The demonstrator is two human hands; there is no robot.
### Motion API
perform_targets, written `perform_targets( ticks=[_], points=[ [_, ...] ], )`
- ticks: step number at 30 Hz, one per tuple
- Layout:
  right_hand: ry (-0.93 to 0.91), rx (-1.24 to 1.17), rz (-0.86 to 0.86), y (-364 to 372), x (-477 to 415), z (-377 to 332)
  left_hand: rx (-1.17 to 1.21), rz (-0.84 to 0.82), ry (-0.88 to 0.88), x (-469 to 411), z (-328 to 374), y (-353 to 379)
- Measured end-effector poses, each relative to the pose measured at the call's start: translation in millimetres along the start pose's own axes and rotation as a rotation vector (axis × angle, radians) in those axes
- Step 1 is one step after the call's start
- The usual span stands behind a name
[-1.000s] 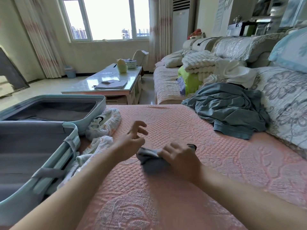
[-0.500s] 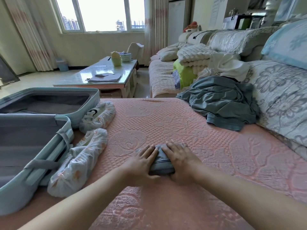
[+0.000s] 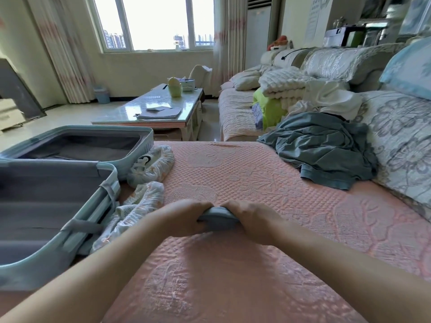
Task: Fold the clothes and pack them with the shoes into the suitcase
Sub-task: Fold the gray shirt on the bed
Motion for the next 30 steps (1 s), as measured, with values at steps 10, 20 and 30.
perform_targets(
  ticks=[10,20,30],
  points=[
    [-0.279,-0.080,0.197,-74.4,-101.8,-159.1,0.107,0.291,-0.233,142.6,-124.6,-93.6],
    [-0.387,-0.424,0.025,-61.5,-212.2,-333.4,0.283,0.546,-0.675,324.3,-241.0,-124.2],
    [-0.110,-0.518,-0.395,50.0,-266.1,-375.5,0.417,0.177,-0.917,352.5,-314.3,-27.1]
  ],
)
Point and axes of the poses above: each hand's wrist, its own x-axis away from the middle knuckle, its own y-axis out of the palm, z = x × y, the point moved 7 cm from there along -x, towards the middle knuckle, and after that the axes turned 6 degrees about y, right-handed, at the moved point
